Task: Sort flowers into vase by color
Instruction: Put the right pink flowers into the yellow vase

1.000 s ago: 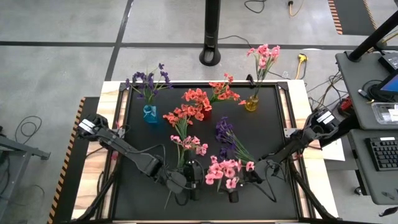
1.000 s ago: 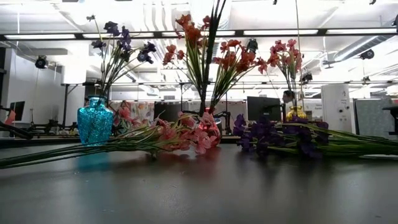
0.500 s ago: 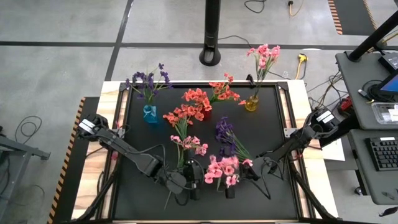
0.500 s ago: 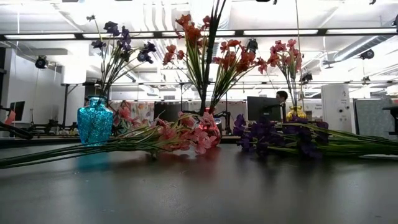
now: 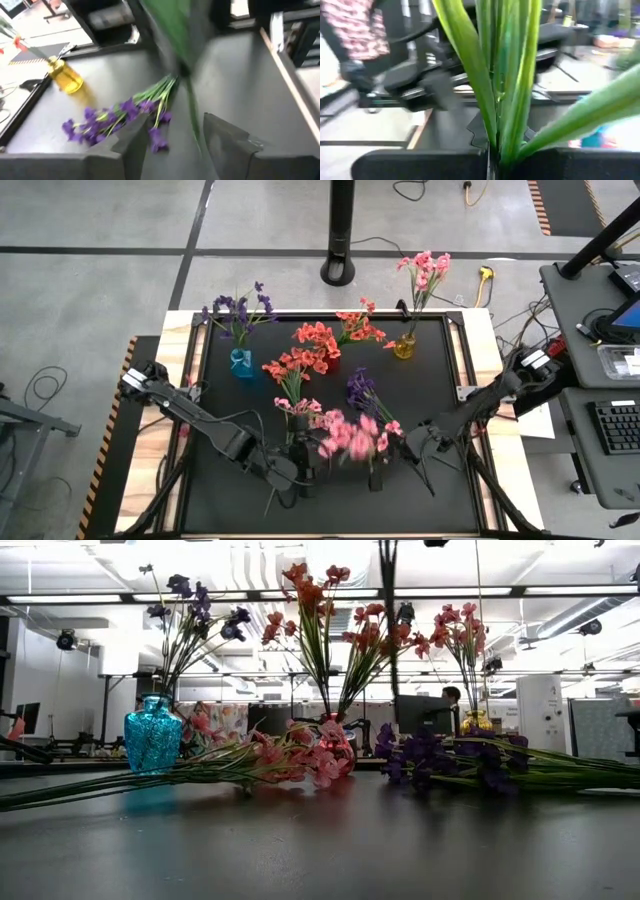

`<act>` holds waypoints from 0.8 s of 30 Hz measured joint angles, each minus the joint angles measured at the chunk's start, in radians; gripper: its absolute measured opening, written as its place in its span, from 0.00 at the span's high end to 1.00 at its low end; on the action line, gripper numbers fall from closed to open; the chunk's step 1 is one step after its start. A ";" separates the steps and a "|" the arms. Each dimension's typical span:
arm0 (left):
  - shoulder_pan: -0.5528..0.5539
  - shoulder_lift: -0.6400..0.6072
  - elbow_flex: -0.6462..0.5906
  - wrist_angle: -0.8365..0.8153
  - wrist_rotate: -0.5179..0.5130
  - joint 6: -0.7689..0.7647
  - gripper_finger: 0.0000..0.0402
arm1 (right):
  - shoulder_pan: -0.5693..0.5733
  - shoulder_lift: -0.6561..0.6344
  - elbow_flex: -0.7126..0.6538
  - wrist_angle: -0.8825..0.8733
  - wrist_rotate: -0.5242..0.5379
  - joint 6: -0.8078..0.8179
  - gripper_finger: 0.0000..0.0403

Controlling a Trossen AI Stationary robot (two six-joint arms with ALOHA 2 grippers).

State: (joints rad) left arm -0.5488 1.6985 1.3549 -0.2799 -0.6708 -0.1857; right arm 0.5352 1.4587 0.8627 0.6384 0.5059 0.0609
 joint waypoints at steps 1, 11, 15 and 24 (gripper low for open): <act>0.000 -0.002 0.005 -0.031 -0.001 -0.005 0.54 | -0.006 -0.027 0.000 -0.044 0.024 0.006 0.96; 0.000 -0.029 0.012 -0.242 -0.181 -0.052 0.53 | -0.097 -0.320 -0.001 -0.430 0.352 -0.035 0.97; 0.001 -0.031 0.012 -0.329 -0.264 -0.107 0.55 | -0.196 -0.434 -0.007 -0.508 0.359 -0.035 0.97; 0.001 -0.032 0.014 -0.501 -0.309 -0.205 0.58 | -0.462 -0.648 -0.087 -0.538 0.369 -0.054 0.97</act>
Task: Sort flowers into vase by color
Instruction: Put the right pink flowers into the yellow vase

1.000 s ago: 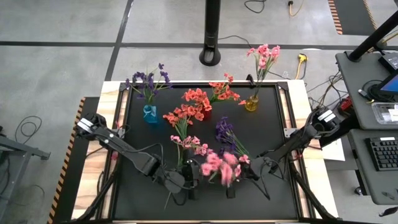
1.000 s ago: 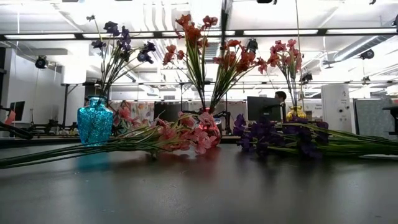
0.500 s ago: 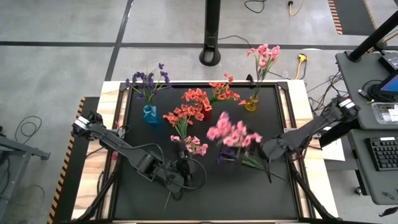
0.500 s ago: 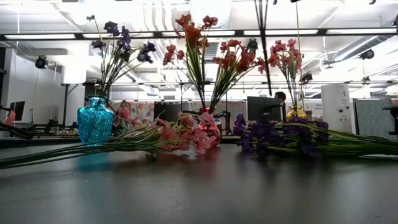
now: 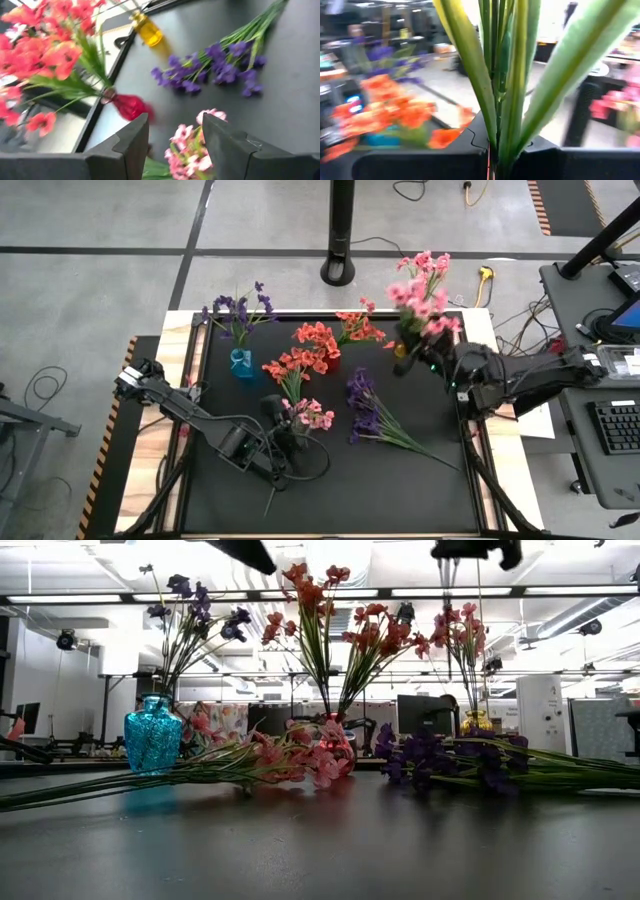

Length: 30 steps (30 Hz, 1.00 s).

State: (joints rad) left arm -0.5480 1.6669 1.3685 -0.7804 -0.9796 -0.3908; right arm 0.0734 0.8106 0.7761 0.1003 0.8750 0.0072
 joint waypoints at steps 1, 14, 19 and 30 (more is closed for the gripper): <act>0.000 0.000 0.001 -0.027 -0.005 -0.021 0.58 | -0.025 -0.018 -0.011 0.001 0.013 -0.002 0.97; 0.000 0.000 0.012 -0.219 -0.027 -0.206 0.58 | -0.242 -0.109 -0.070 0.001 0.129 -0.035 0.97; 0.000 0.000 0.012 -0.220 -0.032 -0.210 0.58 | -0.302 -0.085 -0.074 0.001 0.116 -0.034 0.97; 0.003 0.000 0.012 -0.220 -0.033 -0.222 0.58 | -0.412 -0.021 -0.074 0.025 0.056 0.008 0.97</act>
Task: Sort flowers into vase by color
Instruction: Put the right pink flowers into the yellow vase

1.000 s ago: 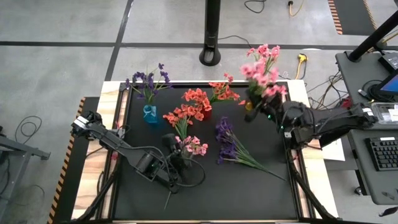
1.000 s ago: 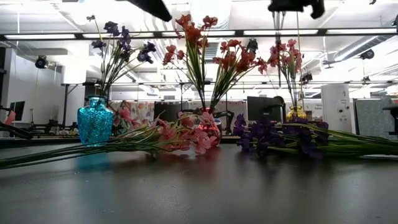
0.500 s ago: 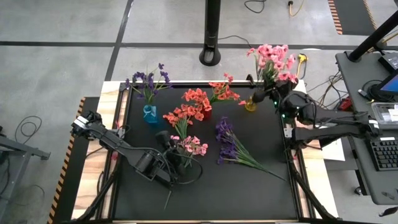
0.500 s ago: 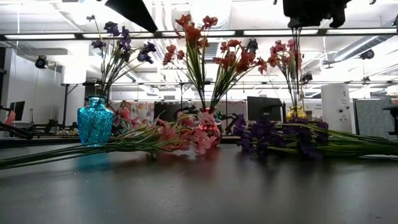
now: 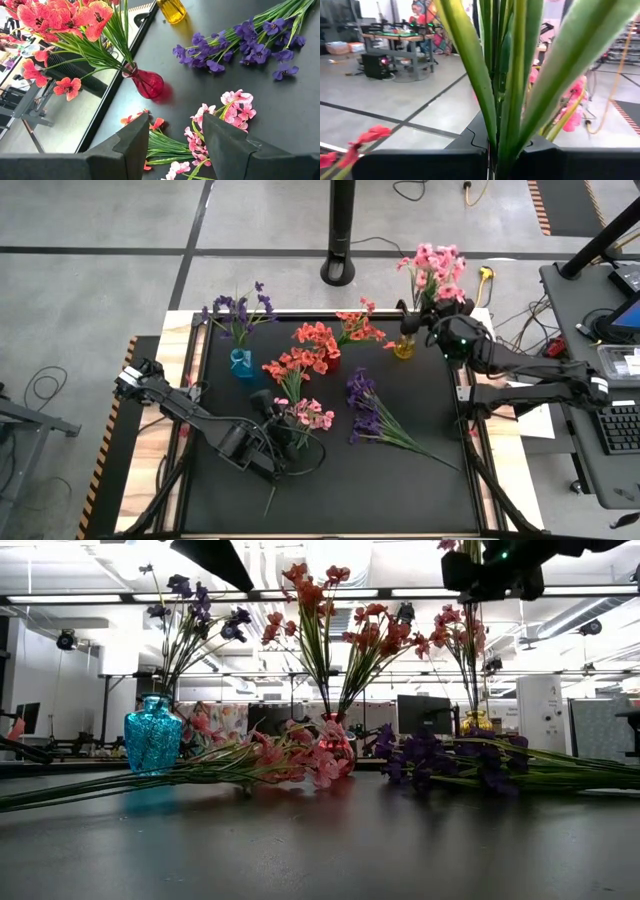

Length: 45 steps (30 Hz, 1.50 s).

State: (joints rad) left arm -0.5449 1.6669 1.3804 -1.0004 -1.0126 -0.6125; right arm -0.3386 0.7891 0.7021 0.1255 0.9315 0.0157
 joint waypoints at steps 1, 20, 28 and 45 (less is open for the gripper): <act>0.000 0.000 0.000 0.000 0.000 0.000 0.58 | -0.009 0.006 0.000 0.000 0.000 0.000 0.97; 0.000 0.000 -0.001 0.000 -0.002 0.000 0.58 | -0.042 0.072 0.000 0.012 -0.023 0.022 0.97; 0.000 0.000 -0.001 0.000 -0.002 0.000 0.58 | -0.042 0.077 0.000 0.007 -0.015 0.042 0.97; 0.000 0.000 -0.002 0.001 -0.002 0.000 0.58 | -0.042 0.076 0.000 -0.183 -0.015 0.178 0.68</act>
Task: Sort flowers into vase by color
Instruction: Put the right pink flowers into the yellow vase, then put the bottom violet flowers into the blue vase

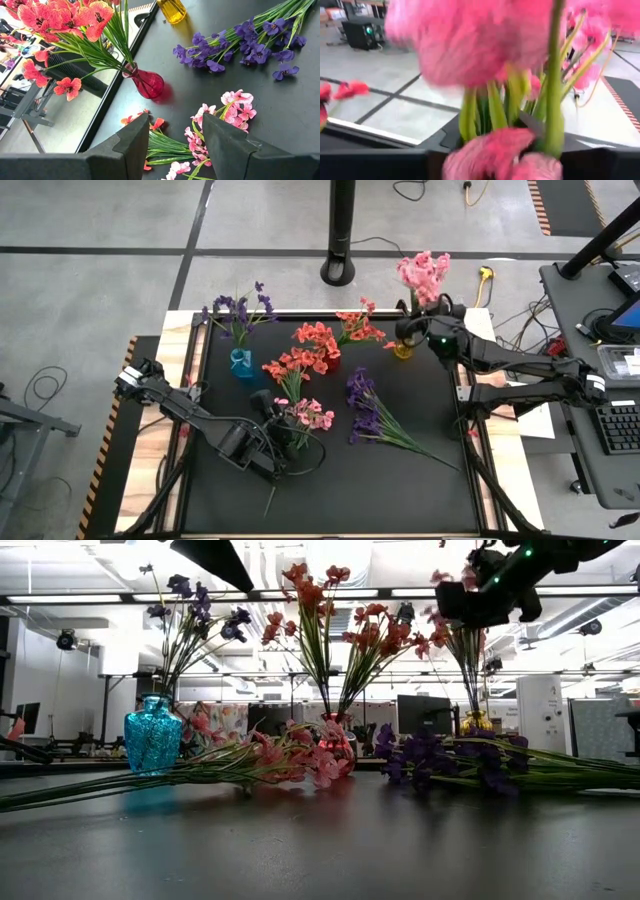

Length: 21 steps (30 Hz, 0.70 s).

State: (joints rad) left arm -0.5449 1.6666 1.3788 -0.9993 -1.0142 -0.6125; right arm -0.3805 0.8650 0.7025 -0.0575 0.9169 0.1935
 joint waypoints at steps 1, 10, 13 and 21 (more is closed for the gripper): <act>0.000 0.000 0.000 0.000 0.000 0.000 0.58 | 0.000 -0.002 0.000 -0.022 0.000 0.012 0.66; 0.000 0.000 0.000 0.001 0.001 -0.004 0.58 | 0.001 -0.046 0.016 -0.247 -0.044 0.131 0.43; 0.000 0.000 0.000 0.003 0.002 -0.010 0.58 | 0.001 -0.069 0.036 -0.347 -0.093 0.181 0.36; 0.002 0.000 0.000 0.042 0.138 -0.036 0.58 | 0.003 -0.115 0.073 -0.582 -0.266 0.337 0.27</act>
State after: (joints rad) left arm -0.5431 1.6665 1.3788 -0.9577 -0.8764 -0.6488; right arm -0.3775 0.7504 0.7750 -0.6392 0.6506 0.5309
